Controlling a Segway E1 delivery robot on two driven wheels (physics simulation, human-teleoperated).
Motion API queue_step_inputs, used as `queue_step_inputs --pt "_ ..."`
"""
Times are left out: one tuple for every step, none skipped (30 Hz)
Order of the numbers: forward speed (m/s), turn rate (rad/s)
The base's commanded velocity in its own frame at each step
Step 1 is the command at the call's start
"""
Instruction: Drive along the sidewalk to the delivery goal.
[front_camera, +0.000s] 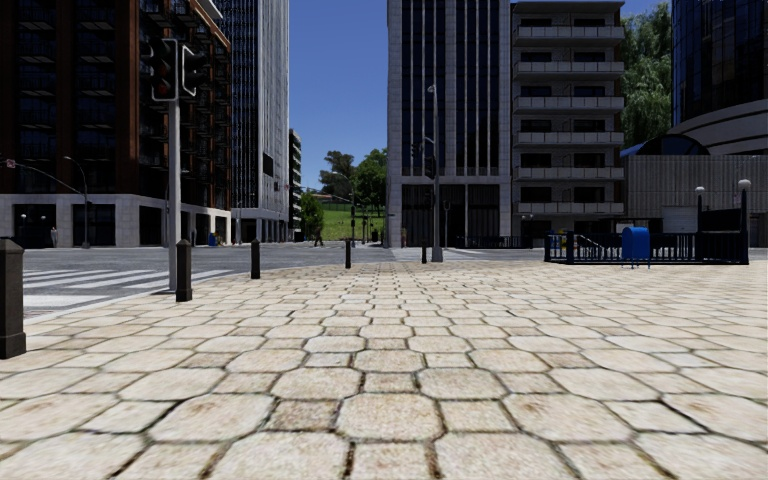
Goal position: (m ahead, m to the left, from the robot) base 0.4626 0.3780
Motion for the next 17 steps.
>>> queue_step_inputs --pt "0.0 0.0" --pt "0.0 0.0" --pt "0.0 0.0" --pt "0.0 0.0" --pt "0.0 0.0" --pt "0.0 0.0" --pt "0.0 0.0" --pt "0.0 0.0" --pt "0.0 0.0" --pt "0.0 0.0" --pt "0.0 0.0" --pt "0.0 0.0" --pt "0.0 0.0" --pt "0.0 0.0" --pt "0.0 0.0" --pt "0.0 0.0" --pt "0.0 0.0"
